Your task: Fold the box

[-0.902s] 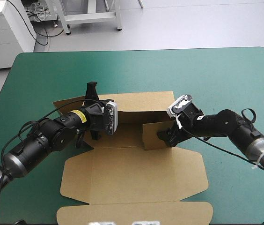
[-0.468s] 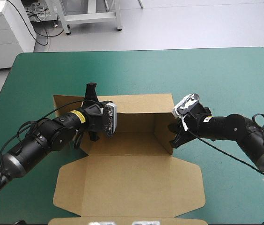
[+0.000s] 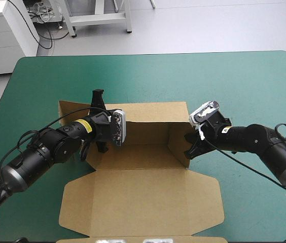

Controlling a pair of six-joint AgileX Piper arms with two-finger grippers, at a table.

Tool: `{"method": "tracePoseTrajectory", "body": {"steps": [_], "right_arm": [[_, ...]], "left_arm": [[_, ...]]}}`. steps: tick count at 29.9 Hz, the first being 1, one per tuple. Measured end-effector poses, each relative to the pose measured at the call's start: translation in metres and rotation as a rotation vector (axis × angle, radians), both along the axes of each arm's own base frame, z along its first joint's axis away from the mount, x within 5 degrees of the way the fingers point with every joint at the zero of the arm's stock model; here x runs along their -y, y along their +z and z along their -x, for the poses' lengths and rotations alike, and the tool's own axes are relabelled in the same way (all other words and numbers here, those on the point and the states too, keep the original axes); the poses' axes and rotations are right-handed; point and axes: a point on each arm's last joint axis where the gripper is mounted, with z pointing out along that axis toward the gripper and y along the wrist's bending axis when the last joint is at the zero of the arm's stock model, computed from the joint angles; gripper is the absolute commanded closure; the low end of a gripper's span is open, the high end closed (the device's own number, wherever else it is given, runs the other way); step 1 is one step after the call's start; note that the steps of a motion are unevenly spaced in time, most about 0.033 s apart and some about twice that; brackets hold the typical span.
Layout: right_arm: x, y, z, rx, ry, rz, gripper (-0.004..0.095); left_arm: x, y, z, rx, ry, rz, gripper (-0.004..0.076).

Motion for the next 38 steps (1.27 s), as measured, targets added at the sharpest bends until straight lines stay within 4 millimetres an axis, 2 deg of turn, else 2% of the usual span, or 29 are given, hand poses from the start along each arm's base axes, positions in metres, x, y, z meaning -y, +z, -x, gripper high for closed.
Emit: {"method": "tracePoseTrajectory", "body": {"steps": [7,16,19,26,28,38], "right_arm": [[0.0,-0.002,-0.003,-0.017,-0.025,-0.013,0.0929],[-0.003,-0.009,-0.023,-0.008,-0.118,-0.057,0.0929],[-0.004,-0.009,-0.028,0.032,-0.145,-0.061,0.0929],[-0.005,-0.009,-0.034,0.082,-0.166,-0.05,0.0929],[-0.005,-0.01,-0.035,0.081,-0.17,-0.05,0.0929],[-0.003,-0.01,-0.038,0.087,-0.217,-0.045,0.0929]], "left_arm": [[0.001,0.0,0.0,-0.001,0.004,0.016,0.0732],[0.008,0.001,0.003,0.018,-0.018,0.046,0.0721],[0.012,0.002,0.005,0.016,-0.029,0.066,0.0638],[0.026,0.009,0.011,-0.059,-0.044,0.161,0.0296],[0.028,0.013,0.011,-0.064,-0.042,0.183,0.0244],[0.039,0.048,0.017,-0.033,-0.082,0.29,0.0232]]}}
